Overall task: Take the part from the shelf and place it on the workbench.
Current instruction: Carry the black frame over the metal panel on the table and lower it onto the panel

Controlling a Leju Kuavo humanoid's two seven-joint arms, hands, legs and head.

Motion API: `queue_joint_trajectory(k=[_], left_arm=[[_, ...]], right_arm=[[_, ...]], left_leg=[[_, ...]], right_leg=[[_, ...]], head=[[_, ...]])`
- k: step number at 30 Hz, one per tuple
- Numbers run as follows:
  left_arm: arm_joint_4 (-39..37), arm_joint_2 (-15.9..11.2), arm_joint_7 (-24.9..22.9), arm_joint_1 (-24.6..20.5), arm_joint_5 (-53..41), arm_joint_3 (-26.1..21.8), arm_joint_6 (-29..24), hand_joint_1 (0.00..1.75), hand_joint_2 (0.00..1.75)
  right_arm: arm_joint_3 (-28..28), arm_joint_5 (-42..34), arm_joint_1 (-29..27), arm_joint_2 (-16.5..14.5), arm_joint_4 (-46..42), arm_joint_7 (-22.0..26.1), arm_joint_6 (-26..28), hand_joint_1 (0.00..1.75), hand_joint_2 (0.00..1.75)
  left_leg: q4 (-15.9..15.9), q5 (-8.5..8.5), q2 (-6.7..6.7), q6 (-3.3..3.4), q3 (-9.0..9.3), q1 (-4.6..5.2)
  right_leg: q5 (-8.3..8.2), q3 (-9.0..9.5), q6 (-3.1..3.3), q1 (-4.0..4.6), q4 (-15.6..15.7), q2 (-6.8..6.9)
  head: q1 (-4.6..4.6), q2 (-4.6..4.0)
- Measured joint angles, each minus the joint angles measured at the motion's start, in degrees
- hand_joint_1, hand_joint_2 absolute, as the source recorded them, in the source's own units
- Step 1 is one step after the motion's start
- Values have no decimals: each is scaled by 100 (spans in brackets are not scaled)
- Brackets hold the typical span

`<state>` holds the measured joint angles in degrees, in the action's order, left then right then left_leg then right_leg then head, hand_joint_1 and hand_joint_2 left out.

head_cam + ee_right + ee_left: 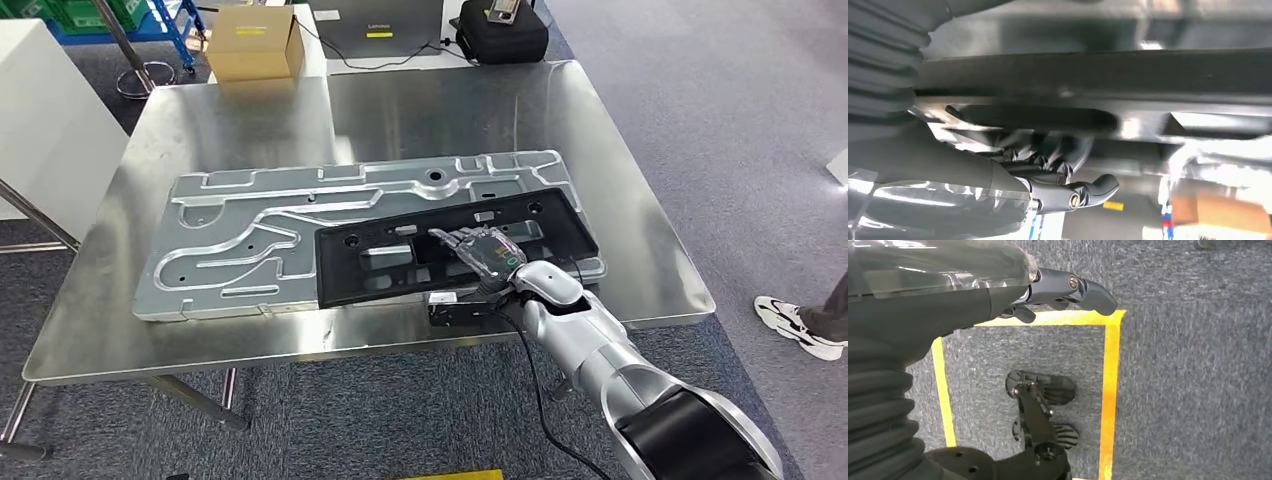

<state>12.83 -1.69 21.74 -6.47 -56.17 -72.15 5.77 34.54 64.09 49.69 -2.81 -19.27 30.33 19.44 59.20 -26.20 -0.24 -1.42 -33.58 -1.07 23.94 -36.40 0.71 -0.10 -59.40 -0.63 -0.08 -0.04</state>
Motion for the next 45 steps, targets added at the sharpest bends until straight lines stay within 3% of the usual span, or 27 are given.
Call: queue_joint_trajectory(k=[2, 4, 5, 7, 9, 10, 11, 13, 15, 19, 20, 22, 24, 25, 26, 28, 30, 34, 36, 38, 39, 40, 41, 44, 45], left_arm=[[0, -2, -1, -2, 4, 0, -22, 0, 0], [0, -1, -1, -5, -1, 0, -36, 0, 0], [0, 0, -3, -8, -5, 0, -45, 0, 0], [0, 0, -10, -9, -11, 0, -62, 0, 0], [0, 1, -14, 1, 9, 0, -76, 0, 0], [0, 1, -10, 12, 31, 0, -81, 0, 0], [0, 1, -2, 28, 58, 0, -83, 0, 0], [0, 3, 20, 60, 116, -2, -71, 0, 0], [0, 6, 42, 88, 197, -11, -35, 0, 0], [0, 30, 101, 175, 424, -103, 27, 0, 0], [0, 43, 122, 196, 495, -144, 32, 0, 0], [0, 85, 158, 231, 622, -250, 15, 0, 0], [0, 139, 180, 284, 685, -340, -23, 0, 0], [0, 166, 185, 316, 697, -372, -40, 0, 0], [0, 190, 186, 342, 702, -402, -57, 0, 0], [0, 222, 181, 347, 702, -448, -90, 0, 0], [0, 244, 181, 323, 690, -476, -104, 0, 0], [1, 268, 190, 341, 599, -488, -24, 0, 0], [2, 278, 200, 325, 541, -487, 52, 0, 0], [2, 280, 210, 325, 478, -482, 131, 0, 0], [2, 280, 213, 331, 442, -478, 173, 0, 0], [2, 280, 212, 337, 407, -470, 215, 0, 0], [2, 280, 207, 341, 373, -458, 256, 0, 0], [2, 278, 145, 337, 247, -401, 362, 0, 0], [2, 276, 114, 337, 204, -374, 383, 0, 0]], right_arm=[[-111, -234, -31, 3, -60, 151, 550, 0, 0], [-300, -594, -73, 17, -230, 448, 1116, 0, 0], [-409, -784, -104, 28, -351, 601, 1353, 0, 0], [-632, -1137, -263, 81, -765, 804, 1733, 0, 0], [-826, -1382, -584, 207, -1472, 869, 1954, 0, 0], [-933, -1442, -782, 289, -1914, 883, 1998, 0, 0], [-1066, -1469, -985, 374, -2399, 900, 2026, 0, 0], [-1402, -1467, -1393, 511, -3394, 926, 2057, 0, 0], [-1778, -1389, -1865, 608, -4355, 930, 2070, 0, 0], [-2888, -1323, -3183, 727, -6119, 930, 2073, 0, 0], [-3243, -1353, -3529, 740, -6386, 920, 2073, 0, 0], [-4145, -1500, -4234, 769, -6557, 885, 2058, 0, 0], [-5094, -1644, -4819, 820, -6251, 858, 2039, 0, 0], [-5493, -1608, -5017, 854, -5974, 830, 2028, 0, 0], [-5874, -1451, -5145, 892, -5600, 766, 2018, 0, 0], [-6573, -849, -5238, 983, -4582, 447, 1982, 0, 0], [-7253, -192, -5255, 1066, -3294, -138, 1911, 0, 0], [-7998, 549, -5291, 1040, -1381, -1343, 1440, 0, 0], [-8132, 719, -5284, 944, -775, -1787, 862, 0, 0], [-8234, 790, -5260, 797, -314, -2179, 171, 0, 0], [-8281, 809, -5246, 721, -141, -2370, -178, 0, 0], [-8323, 826, -5229, 641, 4, -2561, -529, 0, 0], [-8361, 834, -5208, 573, 123, -2736, -859, 0, 0], [-8474, 828, -5090, 384, 369, -3118, -1759, 0, 0], [-8501, 836, -5044, 315, 428, -3183, -2002, 0, 0]], left_leg=[[-22, 29, 2, 70, -5, 13], [-62, 72, 11, 147, 0, -1], [-82, 89, 19, 181, 2, -13], [-87, 99, 26, 214, -4, -13], [-85, 99, 17, 222, -6, -12], [-83, 98, 6, 221, -4, -12], [-82, 94, -5, 217, 1, -12], [-77, 76, -16, 189, 13, -2], [-71, 53, -21, 141, 21, 16], [-21, -55, -24, 32, 35, 9], [143, -182, -16, 12, -20, 4], [789, -565, 2, -12, -282, -2], [1398, -822, 3, -26, -540, -5], [1442, -801, 4, -26, -543, -6], [1259, -681, 4, -20, -429, -8], [506, -369, -8, 19, -5, -6], [4, -222, -31, 80, 254, 20], [-126, -113, -1, 228, 263, 51], [-185, -15, 38, 307, 232, 41], [-185, 57, 58, 327, 141, 56], [-177, 91, 65, 319, 89, 63], [-165, 125, 71, 306, 35, 68], [-149, 156, 75, 288, -20, 69], [-77, 248, 82, 193, -162, 64], [-62, 280, 84, 150, -182, 63]], right_leg=[[-21, -12, -69, 0, 12, -10], [81, -65, -132, -14, -111, -2], [223, -156, -159, -20, -324, 4], [598, -461, -198, -35, -1032, 17], [760, -679, -221, -53, -1545, 22], [689, -652, -222, -62, -1511, 25], [531, -518, -212, -67, -1255, 29], [209, -112, -170, -54, -462, 47], [105, 115, -123, -19, 2, 60], [122, 188, -21, -17, 105, 79], [119, 213, 12, -31, 133, 90], [134, 245, 62, -28, 152, 126], [145, 244, 79, -16, 140, 162], [144, 237, 78, -16, 130, 159], [144, 231, 74, -18, 118, 145], [150, 227, 43, -19, 92, 108], [153, 225, -26, -12, 62, 97], [176, 205, -176, -43, 25, 69], [538, 78, -218, -69, -332, 59], [1036, -137, -251, -91, -1030, 59], [1174, -193, -267, -105, -1316, 60], [1199, -168, -280, -122, -1435, 61], [1120, -39, -289, -140, -1346, 62], [807, 741, -294, -177, -272, 53], [766, 903, -270, -165, -12, 41]], head=[[3, 0], [5, 0], [6, 0], [8, -1], [8, -1], [8, -1], [8, 0], [7, -1], [4, -1], [-6, 0], [-17, 0], [-38, 0], [-39, -1], [-39, -1], [-39, -1], [-40, -1], [-30, 0], [-21, 0], [-15, 0], [-12, 0], [-14, 0], [-14, 0], [-14, 0], [-19, 0], [-20, 0]])
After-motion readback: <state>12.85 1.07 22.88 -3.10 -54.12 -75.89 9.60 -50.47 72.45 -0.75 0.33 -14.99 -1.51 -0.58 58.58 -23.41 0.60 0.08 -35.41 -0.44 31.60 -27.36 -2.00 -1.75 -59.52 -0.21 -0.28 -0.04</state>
